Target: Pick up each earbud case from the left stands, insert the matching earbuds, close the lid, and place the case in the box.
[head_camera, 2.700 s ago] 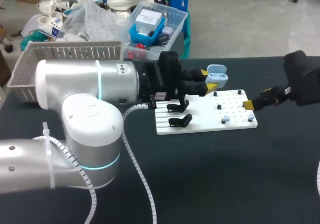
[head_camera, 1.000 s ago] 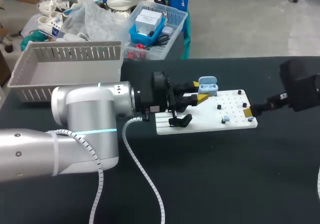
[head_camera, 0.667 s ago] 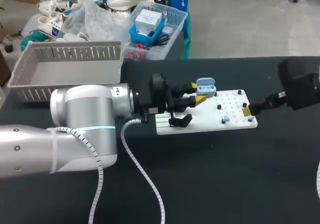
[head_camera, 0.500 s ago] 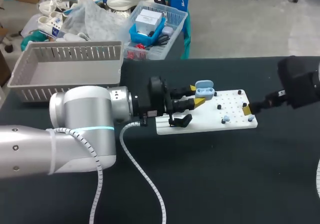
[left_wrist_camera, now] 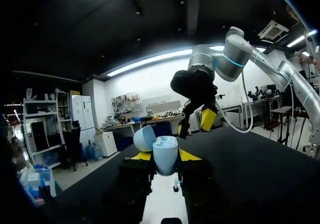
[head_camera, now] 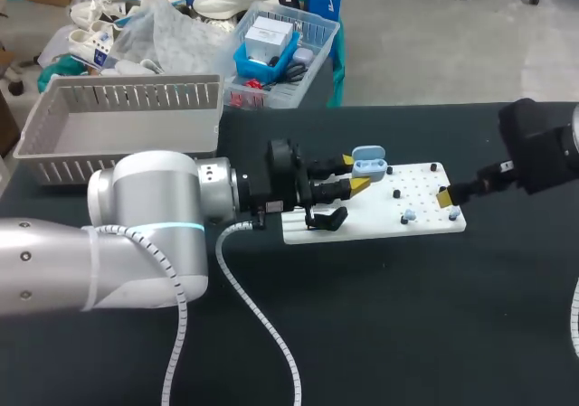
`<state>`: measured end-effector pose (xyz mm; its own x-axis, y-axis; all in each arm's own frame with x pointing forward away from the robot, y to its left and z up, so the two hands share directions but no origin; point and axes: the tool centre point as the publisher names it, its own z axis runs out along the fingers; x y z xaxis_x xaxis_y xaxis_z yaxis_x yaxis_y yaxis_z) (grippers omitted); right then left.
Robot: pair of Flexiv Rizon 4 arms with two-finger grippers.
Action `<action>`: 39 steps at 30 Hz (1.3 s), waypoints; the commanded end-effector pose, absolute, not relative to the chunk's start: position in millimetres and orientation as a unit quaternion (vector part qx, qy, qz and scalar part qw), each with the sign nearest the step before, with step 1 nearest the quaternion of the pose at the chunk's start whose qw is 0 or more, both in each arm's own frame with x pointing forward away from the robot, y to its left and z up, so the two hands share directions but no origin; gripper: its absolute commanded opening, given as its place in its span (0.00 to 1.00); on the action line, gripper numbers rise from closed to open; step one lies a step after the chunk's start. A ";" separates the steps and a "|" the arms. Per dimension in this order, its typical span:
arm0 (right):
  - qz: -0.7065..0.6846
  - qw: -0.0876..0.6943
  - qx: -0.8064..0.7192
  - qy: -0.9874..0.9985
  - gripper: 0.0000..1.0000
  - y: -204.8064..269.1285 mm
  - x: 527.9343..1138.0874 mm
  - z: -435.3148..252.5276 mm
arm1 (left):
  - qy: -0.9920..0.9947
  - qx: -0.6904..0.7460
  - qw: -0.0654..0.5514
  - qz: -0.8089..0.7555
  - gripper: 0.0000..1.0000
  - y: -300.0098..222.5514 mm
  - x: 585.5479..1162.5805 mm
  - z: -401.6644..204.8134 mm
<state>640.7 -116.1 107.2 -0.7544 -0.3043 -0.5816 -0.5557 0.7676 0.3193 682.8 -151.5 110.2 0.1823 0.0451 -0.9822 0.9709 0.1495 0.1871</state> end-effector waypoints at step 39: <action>0.027 0.259 -0.263 0.929 1.00 -136.3 642.6 62.0 | 0.496 0.510 0.576 -0.402 0.00 -151.8 681.6 109.5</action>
